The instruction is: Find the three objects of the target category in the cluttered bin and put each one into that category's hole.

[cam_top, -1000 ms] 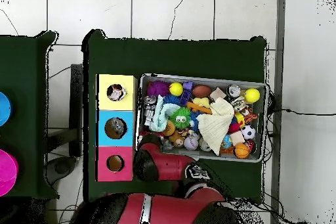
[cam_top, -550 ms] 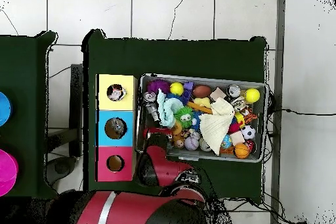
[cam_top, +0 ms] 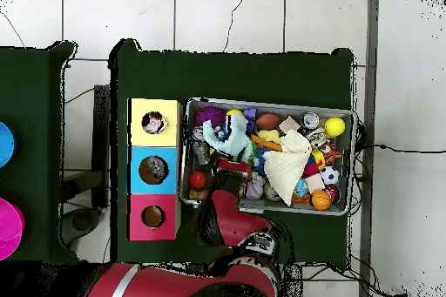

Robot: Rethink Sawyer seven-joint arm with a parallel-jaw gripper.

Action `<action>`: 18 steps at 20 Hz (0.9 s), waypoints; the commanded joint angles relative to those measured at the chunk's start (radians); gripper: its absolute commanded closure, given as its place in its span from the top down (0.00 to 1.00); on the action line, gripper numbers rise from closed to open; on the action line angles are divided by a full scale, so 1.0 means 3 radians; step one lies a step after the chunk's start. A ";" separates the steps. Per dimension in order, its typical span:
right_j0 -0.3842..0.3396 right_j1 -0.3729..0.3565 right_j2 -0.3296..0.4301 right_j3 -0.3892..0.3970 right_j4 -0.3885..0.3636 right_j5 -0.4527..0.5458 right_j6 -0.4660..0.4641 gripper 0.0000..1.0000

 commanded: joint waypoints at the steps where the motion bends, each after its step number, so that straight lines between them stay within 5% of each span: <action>1: -0.0093 -0.0214 -0.0266 -0.0563 0.0057 -0.0103 0.0131 0.00; 18: -0.0350 -0.0513 -0.0244 -0.0518 -0.0352 0.0658 0.0273 0.00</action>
